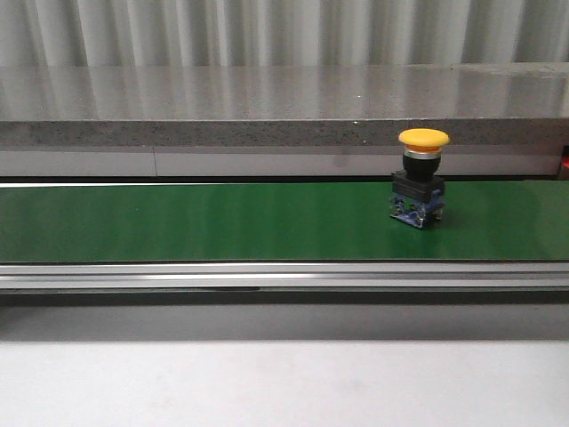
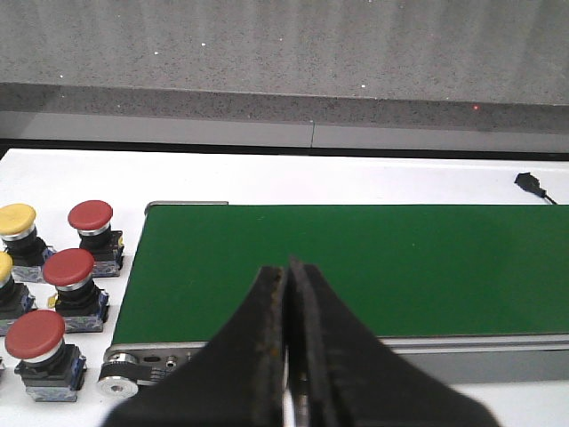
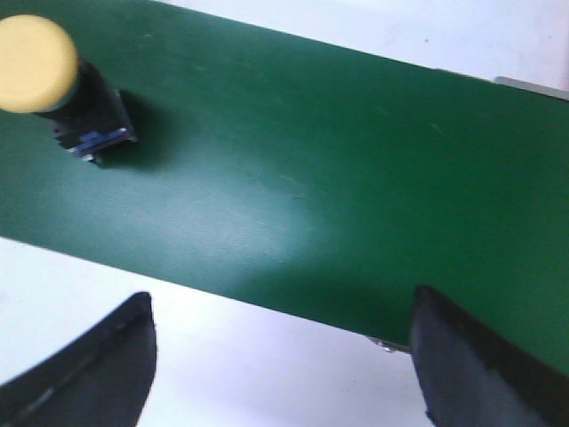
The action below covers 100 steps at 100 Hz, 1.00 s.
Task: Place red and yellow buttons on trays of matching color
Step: 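Grasp the yellow button on the belt with the right gripper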
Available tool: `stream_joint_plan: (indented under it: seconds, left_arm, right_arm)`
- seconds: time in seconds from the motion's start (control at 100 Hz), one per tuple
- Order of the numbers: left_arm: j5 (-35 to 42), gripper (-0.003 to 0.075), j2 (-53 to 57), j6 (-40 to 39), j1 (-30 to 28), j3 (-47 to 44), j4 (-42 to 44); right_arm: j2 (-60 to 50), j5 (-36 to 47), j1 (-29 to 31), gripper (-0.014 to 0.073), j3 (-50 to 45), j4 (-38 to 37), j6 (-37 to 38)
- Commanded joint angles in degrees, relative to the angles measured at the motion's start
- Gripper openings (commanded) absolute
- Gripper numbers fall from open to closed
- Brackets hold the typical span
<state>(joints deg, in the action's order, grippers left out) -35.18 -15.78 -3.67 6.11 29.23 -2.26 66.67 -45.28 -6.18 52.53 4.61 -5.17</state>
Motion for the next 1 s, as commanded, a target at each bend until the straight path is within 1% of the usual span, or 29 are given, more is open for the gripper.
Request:
stream_joint_plan:
  seconds: [0.0, 0.31, 0.54, 0.71, 0.78, 0.93, 0.99]
  left_arm:
    - [4.29, -0.002, -0.51, 0.12, 0.43, 1.32, -0.08]
    - [4.29, -0.002, -0.51, 0.12, 0.43, 1.32, -0.08]
    - [4.29, -0.002, -0.51, 0.12, 0.43, 1.32, -0.08]
    - [4.29, -0.002, -0.51, 0.12, 0.43, 1.32, -0.08]
    - [4.29, -0.002, -0.51, 0.12, 0.43, 1.32, -0.08]
    - [4.29, -0.002, -0.51, 0.12, 0.43, 1.32, -0.08]
    - [4.29, -0.002, -0.51, 0.12, 0.43, 1.32, -0.08]
  right_arm:
    - [0.33, 3.19, -1.67, 0.0583, 1.5, -0.06, -0.87]
    - [8.82, 11.32, -6.64, 0.0583, 3.37, 1.63, -1.07]
    - [14.13, 16.25, -6.67, 0.0583, 5.89, 1.87, -1.09]
    - [16.37, 17.22, -6.67, 0.057, 7.36, 1.87, -1.09]
    - [17.16, 17.49, -6.67, 0.0512, 7.61, 1.87, -1.09]
    - [18.13, 17.38, -6.67, 0.0283, 7.61, 1.87, -1.09]
    - [18.13, 16.45, -6.61, 0.0222, 7.61, 1.87, -1.09]
